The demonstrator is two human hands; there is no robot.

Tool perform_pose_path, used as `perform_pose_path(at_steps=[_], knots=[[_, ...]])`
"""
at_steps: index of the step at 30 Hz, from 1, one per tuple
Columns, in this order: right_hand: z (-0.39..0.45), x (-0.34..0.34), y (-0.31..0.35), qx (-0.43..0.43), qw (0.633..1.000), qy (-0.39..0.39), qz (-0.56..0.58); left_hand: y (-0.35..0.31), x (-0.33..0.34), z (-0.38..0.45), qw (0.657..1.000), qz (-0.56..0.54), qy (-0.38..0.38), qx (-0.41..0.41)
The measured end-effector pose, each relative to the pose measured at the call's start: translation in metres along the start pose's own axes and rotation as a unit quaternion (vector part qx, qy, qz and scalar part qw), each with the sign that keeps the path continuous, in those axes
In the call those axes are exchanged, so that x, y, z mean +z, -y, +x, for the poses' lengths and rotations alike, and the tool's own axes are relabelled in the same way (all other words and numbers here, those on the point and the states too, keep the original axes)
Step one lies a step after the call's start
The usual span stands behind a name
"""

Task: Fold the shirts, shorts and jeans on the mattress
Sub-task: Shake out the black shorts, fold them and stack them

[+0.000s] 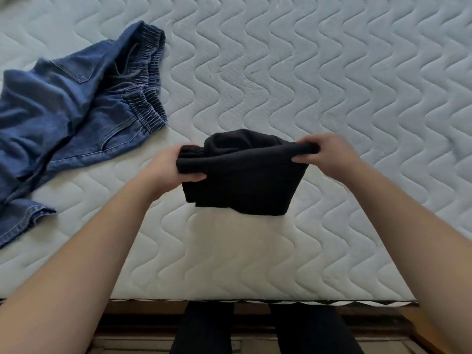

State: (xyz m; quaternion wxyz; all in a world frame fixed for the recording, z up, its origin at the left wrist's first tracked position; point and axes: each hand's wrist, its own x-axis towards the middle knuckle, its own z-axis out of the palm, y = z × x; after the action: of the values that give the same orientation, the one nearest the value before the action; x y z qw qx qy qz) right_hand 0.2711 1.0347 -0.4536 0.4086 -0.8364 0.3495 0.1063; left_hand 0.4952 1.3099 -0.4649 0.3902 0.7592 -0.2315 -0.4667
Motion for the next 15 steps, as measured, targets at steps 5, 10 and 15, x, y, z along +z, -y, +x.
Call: perform_pose_path(at_steps=[5,10,15], knots=[[-0.019,-0.036,0.007,-0.045,0.986,-0.156,0.04,-0.051,-0.002,0.0,0.965,0.166,-0.088,0.182],[-0.038,-0.001,-0.032,-0.084,0.957,-0.278,0.018,-0.025,0.04,0.005,0.813,0.395,-0.169,0.394],[-0.074,0.08,-0.103,-0.012,0.981,-0.187,-0.05,0.061,0.092,0.0,0.805,0.467,-0.089,0.354]])
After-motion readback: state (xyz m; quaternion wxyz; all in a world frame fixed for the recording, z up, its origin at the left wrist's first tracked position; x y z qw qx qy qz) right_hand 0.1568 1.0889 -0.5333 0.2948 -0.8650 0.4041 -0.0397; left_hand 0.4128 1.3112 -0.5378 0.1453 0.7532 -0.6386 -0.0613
